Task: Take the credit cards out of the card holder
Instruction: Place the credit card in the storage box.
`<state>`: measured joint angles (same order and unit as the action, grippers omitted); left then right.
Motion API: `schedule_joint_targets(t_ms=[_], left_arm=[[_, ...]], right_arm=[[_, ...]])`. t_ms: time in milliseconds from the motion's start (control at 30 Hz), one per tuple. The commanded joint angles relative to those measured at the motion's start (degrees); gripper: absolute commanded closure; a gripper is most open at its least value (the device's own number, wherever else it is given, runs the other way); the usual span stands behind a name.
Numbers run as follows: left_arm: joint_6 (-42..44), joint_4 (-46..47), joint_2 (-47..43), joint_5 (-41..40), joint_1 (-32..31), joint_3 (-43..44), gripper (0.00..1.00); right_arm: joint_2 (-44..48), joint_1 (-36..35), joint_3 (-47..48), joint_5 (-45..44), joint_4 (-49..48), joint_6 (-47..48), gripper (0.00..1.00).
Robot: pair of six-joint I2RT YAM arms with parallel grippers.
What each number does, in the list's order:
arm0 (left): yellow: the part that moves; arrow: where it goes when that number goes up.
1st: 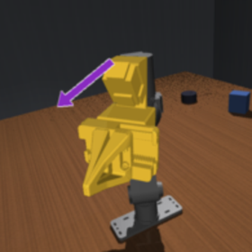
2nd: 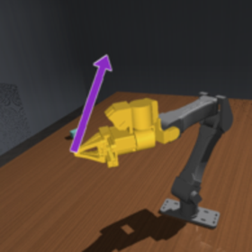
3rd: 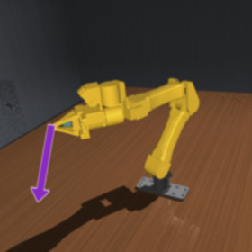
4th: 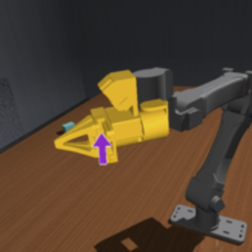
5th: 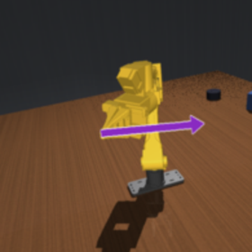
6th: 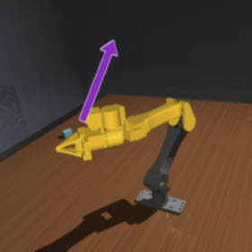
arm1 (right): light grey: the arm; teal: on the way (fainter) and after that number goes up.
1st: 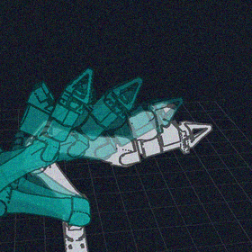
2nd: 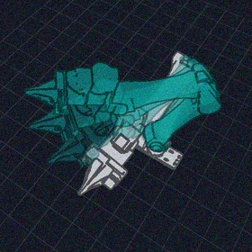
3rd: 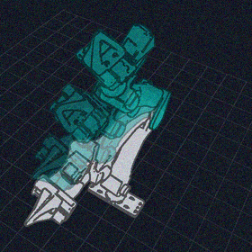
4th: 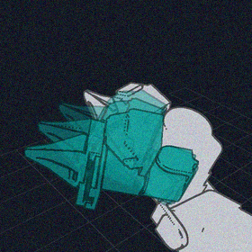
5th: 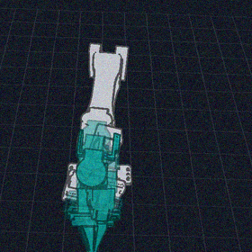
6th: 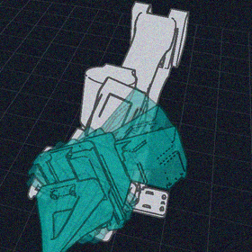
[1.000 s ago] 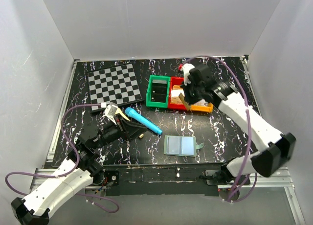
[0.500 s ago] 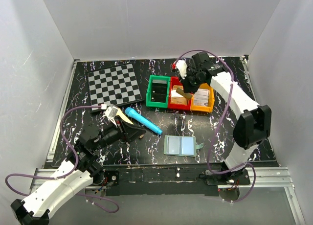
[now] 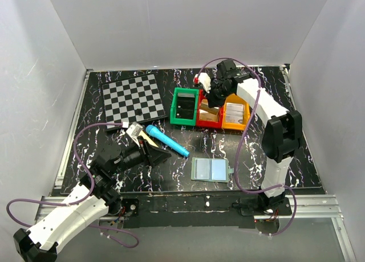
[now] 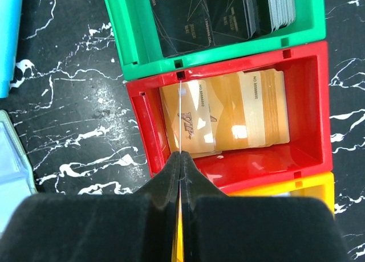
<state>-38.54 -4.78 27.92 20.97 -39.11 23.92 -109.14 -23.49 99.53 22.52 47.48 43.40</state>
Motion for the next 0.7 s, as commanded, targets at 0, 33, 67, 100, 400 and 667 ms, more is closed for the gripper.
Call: schedule_joint_targets(t_ms=[0, 33, 67, 100, 400, 667], left_arm=[[0.1, -1.7, -0.5, -0.8, 0.3, -0.5, 0.71], [0.1, -2.0, -0.6, -0.9, 0.3, -0.5, 0.7], [0.1, -2.1, -0.7, -1.0, 0.3, -0.5, 0.7], [0.2, -2.1, -0.8, -1.2, 0.3, -0.6, 0.7], [0.1, -1.7, -0.2, -1.4, 0.3, -1.0, 0.69], [0.3, -1.7, 1.0, -1.5, 0.2, -0.6, 0.68]], right_arm=[[-1.6, 0.2, 0.5, -0.4, 2.0, 4.2, 0.99], [-2.1, 0.2, 0.4, -0.6, 1.9, 4.1, 0.99], [-2.6, 0.2, 0.6, -1.2, 2.3, 4.0, 0.99], [-3.2, 0.2, 0.8, -1.6, 2.3, 3.6, 0.99], [-6.1, 0.2, 1.5, -3.7, 2.1, 3.3, 0.99], [-9.1, 0.2, 3.6, -4.8, 1.4, 2.6, 0.99]])
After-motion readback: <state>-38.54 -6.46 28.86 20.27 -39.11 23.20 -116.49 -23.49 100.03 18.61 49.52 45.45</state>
